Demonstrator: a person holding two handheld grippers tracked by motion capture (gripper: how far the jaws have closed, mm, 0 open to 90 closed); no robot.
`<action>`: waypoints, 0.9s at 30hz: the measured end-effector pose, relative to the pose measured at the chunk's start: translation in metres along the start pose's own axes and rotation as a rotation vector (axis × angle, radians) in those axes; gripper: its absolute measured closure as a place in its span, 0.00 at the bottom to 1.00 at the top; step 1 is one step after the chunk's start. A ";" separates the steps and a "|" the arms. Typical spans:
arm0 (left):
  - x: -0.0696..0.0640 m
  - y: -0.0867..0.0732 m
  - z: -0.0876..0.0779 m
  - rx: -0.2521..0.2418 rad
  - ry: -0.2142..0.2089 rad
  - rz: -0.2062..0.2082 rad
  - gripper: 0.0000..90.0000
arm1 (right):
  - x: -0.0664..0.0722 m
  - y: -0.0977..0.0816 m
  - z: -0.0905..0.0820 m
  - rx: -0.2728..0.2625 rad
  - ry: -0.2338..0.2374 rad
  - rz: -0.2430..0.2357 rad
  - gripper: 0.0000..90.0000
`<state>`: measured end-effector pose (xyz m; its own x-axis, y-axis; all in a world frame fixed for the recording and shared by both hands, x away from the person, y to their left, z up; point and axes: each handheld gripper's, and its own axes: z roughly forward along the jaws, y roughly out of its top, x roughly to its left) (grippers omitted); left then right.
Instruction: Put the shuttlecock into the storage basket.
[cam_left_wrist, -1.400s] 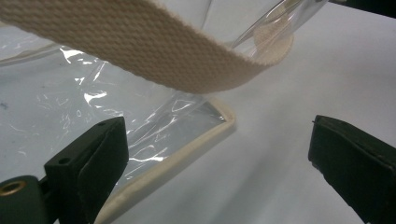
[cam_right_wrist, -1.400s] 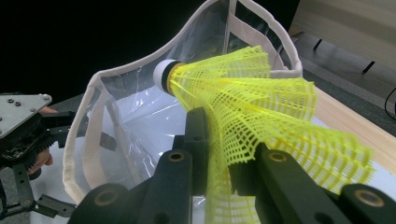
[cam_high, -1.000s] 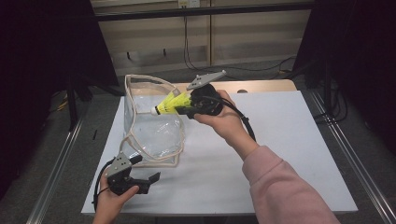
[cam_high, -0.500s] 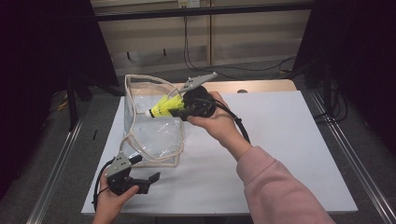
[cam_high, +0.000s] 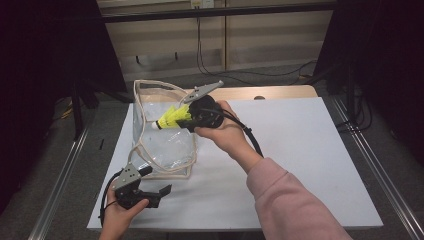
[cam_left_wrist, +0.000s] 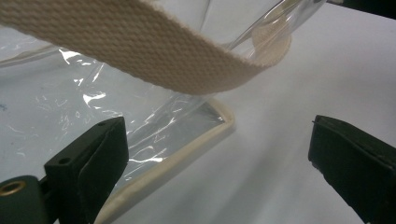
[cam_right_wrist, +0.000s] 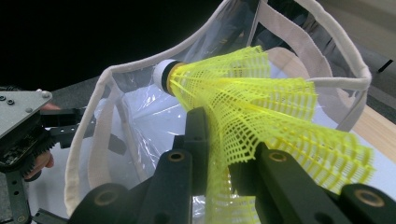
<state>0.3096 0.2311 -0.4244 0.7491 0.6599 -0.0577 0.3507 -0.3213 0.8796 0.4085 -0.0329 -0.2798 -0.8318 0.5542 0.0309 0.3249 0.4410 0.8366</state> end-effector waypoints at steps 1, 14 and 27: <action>0.000 0.000 0.000 -0.001 0.000 0.004 0.06 | 0.001 0.000 0.001 0.008 -0.002 0.001 0.89; 0.000 0.000 0.000 -0.003 0.000 0.004 0.06 | 0.011 0.002 0.016 0.026 0.002 -0.022 0.89; 0.000 0.001 -0.001 -0.004 0.003 0.003 0.06 | 0.015 0.001 0.032 0.050 0.013 -0.028 0.89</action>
<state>0.3094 0.2322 -0.4233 0.7488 0.6606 -0.0534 0.3461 -0.3210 0.8816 0.4107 -0.0011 -0.2962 -0.8468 0.5318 0.0153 0.3232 0.4915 0.8087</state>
